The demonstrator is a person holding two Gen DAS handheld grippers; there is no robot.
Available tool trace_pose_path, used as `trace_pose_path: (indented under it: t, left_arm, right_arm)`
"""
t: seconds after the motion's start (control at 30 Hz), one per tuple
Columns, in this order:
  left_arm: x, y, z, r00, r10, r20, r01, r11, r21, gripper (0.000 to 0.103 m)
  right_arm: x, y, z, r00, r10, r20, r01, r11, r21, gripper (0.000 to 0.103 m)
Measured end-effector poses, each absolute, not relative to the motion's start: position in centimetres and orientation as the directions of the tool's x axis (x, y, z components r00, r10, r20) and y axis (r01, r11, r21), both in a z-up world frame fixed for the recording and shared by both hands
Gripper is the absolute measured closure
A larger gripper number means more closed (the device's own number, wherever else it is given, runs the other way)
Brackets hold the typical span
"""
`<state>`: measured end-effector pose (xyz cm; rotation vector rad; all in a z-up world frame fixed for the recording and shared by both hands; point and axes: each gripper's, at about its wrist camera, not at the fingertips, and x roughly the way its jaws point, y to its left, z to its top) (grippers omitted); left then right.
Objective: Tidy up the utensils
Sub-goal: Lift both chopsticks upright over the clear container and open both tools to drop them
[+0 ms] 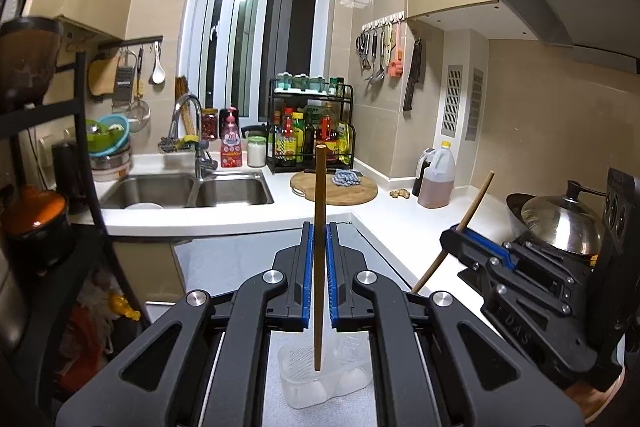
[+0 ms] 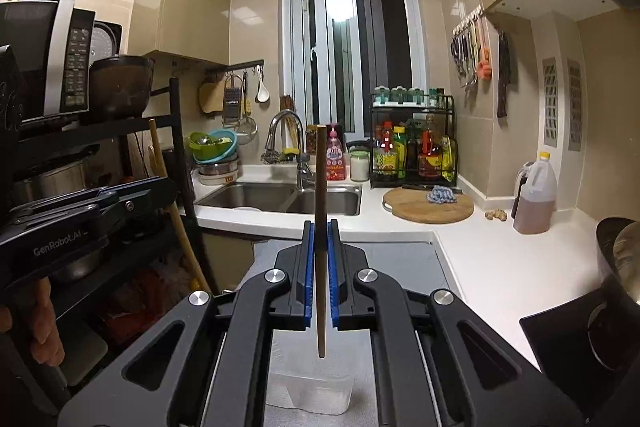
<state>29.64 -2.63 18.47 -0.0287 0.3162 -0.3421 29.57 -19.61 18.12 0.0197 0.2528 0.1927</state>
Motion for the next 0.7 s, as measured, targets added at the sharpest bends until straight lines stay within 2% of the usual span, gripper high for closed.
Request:
trace_pose_path:
  t: [0.3,0.5,0.53,0.57,0.6,0.63,0.67,0.7]
  left_arm:
    - [33.3,-2.7,13.7,0.86,-0.318,-0.398,0.305,0.947,-0.098,0.097]
    - [33.6,-3.0,12.6,0.85,-0.314,-0.422,0.308,0.948,-0.086,0.096]
    - [33.7,-3.1,12.5,0.849,-0.309,-0.428,0.305,0.949,-0.081,0.093]
    - [33.7,-3.1,12.4,0.851,-0.301,-0.431,0.298,0.952,-0.078,0.073]
    - [33.6,-3.1,12.3,0.855,-0.283,-0.435,0.28,0.957,-0.072,0.033]
    - [33.2,-2.8,12.3,0.869,-0.247,-0.429,0.24,0.968,-0.071,0.018]
    - [32.9,-2.5,12.3,0.882,-0.221,-0.415,0.209,0.975,-0.076,0.01]
    - [32.4,-2.0,12.3,0.895,-0.2,-0.398,0.179,0.98,-0.09,0.01]
  right_arm:
    - [31.7,-20.2,14.0,0.928,0.183,-0.324,-0.171,0.983,0.065,0.097]
    - [32.2,-20.1,12.6,0.919,0.188,-0.346,-0.174,0.982,0.072,0.096]
    - [32.2,-20.0,12.5,0.918,0.186,-0.35,-0.172,0.983,0.069,0.096]
    - [32.1,-19.9,12.4,0.917,0.18,-0.355,-0.167,0.984,0.067,0.093]
    - [32.0,-19.9,12.3,0.916,0.173,-0.361,-0.161,0.985,0.065,0.087]
    - [31.9,-19.9,12.1,0.915,0.169,-0.366,-0.156,0.986,0.065,0.081]
    - [31.5,-20.0,11.9,0.915,0.161,-0.369,-0.146,0.987,0.069,0.063]
    - [31.1,-20.1,11.7,0.918,0.15,-0.367,-0.133,0.989,0.07,0.051]
